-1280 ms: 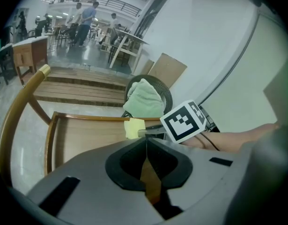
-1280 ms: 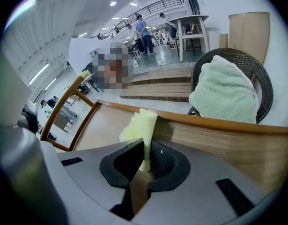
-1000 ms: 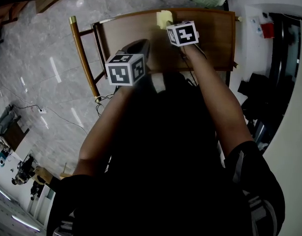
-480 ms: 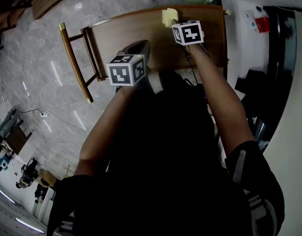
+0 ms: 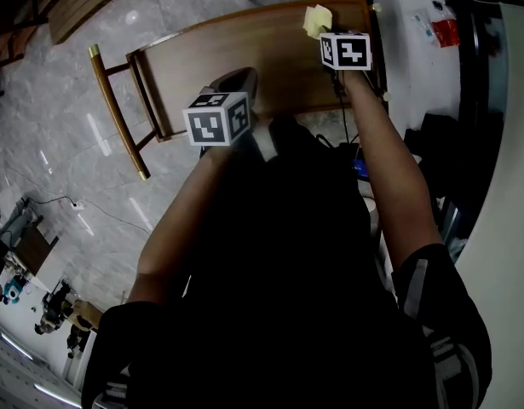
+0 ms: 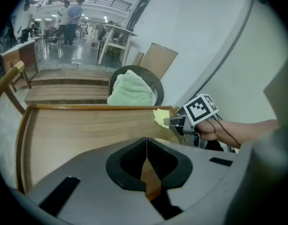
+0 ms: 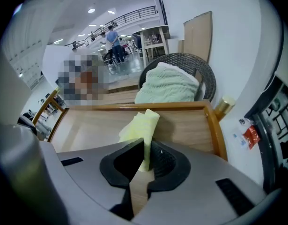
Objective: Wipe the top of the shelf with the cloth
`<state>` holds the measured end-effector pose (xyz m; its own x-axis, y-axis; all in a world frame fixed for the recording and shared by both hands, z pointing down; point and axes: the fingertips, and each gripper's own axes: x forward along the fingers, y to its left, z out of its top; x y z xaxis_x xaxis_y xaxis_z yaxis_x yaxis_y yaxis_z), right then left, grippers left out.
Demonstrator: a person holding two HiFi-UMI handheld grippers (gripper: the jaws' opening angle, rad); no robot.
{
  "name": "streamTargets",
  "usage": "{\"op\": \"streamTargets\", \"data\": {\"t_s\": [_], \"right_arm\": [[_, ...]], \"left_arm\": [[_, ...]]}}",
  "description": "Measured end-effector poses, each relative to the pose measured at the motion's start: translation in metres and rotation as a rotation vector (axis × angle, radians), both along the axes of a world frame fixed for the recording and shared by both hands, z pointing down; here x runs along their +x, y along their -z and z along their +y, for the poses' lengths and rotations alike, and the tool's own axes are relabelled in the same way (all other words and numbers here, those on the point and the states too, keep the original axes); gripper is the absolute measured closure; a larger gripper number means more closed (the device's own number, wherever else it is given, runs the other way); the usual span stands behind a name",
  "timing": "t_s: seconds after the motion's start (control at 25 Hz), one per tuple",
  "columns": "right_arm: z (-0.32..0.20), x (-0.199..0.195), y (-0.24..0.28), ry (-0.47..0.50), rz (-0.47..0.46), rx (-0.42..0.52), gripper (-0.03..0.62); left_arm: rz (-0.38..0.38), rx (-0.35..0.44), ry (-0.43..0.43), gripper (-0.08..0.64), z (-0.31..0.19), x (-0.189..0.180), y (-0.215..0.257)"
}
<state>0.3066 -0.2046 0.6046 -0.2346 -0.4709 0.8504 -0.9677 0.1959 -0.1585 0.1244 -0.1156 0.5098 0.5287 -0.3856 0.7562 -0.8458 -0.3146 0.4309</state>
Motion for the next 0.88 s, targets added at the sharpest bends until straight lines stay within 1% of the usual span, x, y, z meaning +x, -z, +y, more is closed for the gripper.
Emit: {"op": "streamTargets", "data": {"t_s": [0.2, 0.32, 0.48, 0.64, 0.76, 0.88], "right_arm": [[-0.004, 0.038, 0.0, -0.05, 0.026, 0.006, 0.549], [-0.002, 0.046, 0.002, -0.052, 0.033, 0.006, 0.549], [0.002, 0.057, 0.003, -0.065, 0.056, 0.008, 0.549], [0.005, 0.078, 0.006, -0.122, 0.086, 0.012, 0.549], [0.011, 0.086, 0.007, -0.136, 0.124, 0.01, 0.549], [0.016, 0.09, 0.006, -0.166, 0.137, 0.009, 0.549]], "left_arm": [[0.004, 0.016, -0.02, 0.549, -0.009, 0.025, -0.003], [0.007, 0.025, -0.039, 0.549, -0.016, 0.042, -0.006], [0.029, 0.027, -0.088, 0.549, -0.02, 0.077, -0.008], [0.054, 0.037, -0.141, 0.549, -0.018, 0.107, -0.003], [0.065, 0.042, -0.168, 0.549, -0.013, 0.115, 0.0], [0.073, 0.051, -0.163, 0.549, -0.013, 0.112, -0.002]]}}
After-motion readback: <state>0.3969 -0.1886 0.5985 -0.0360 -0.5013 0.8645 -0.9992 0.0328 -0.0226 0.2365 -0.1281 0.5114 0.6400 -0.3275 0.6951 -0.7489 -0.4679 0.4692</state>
